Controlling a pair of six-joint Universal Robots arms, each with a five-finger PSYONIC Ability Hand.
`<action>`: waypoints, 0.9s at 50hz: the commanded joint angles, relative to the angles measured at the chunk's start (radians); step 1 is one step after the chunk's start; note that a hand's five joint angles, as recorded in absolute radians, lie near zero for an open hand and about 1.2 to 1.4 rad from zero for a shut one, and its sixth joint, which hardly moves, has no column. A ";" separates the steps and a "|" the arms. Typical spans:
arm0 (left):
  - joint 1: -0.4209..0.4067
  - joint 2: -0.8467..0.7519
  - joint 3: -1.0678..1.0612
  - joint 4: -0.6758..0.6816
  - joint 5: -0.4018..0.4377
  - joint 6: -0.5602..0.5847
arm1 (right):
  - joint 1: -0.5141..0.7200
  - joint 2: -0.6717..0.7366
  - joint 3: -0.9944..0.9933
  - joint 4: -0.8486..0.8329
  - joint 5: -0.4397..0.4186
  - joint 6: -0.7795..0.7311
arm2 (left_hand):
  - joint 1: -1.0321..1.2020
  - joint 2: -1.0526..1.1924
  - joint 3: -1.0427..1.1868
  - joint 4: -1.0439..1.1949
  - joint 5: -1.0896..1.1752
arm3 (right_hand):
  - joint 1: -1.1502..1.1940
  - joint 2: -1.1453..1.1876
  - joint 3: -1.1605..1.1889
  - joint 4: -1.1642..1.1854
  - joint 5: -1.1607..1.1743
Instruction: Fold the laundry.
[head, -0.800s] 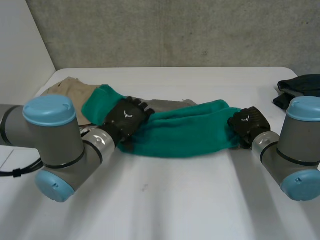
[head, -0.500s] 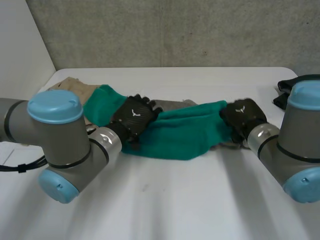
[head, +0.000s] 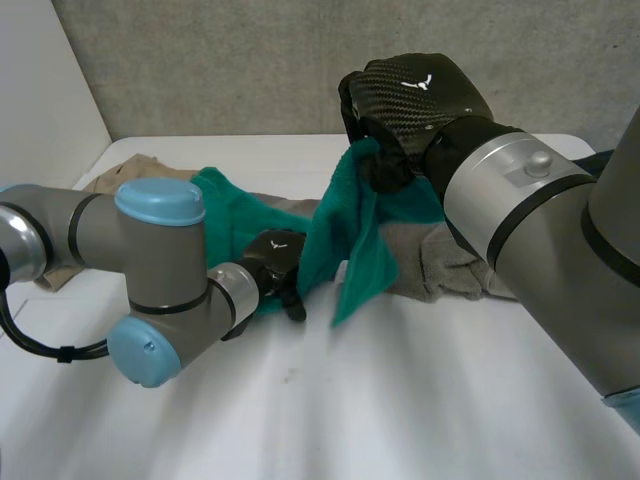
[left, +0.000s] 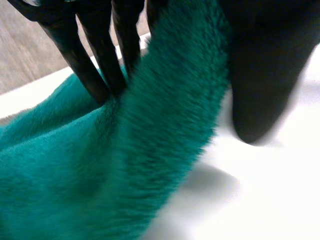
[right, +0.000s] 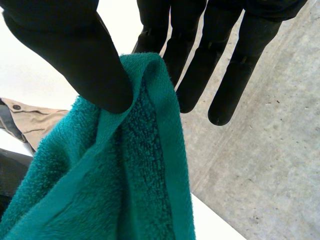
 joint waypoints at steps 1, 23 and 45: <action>0.047 0.055 0.078 -0.067 -0.044 -0.108 | -0.031 0.021 0.016 -0.015 0.016 -0.006 | 0.743 0.783 0.784 0.804 0.798 | -0.057 -0.104 -0.112 -0.120 -0.078; 0.466 -0.038 0.724 -0.012 -0.260 0.211 | -0.229 0.205 0.234 -0.094 -0.001 -0.191 | 0.743 0.783 0.784 0.804 0.798 | -0.960 -1.007 -1.015 -1.022 -0.981; 0.465 0.046 0.317 -0.036 -0.207 0.284 | -0.238 0.664 -0.091 -0.239 0.088 -0.489 | -0.479 -0.438 -0.438 -0.418 -0.424 | -0.960 -1.007 -1.015 -1.022 -0.981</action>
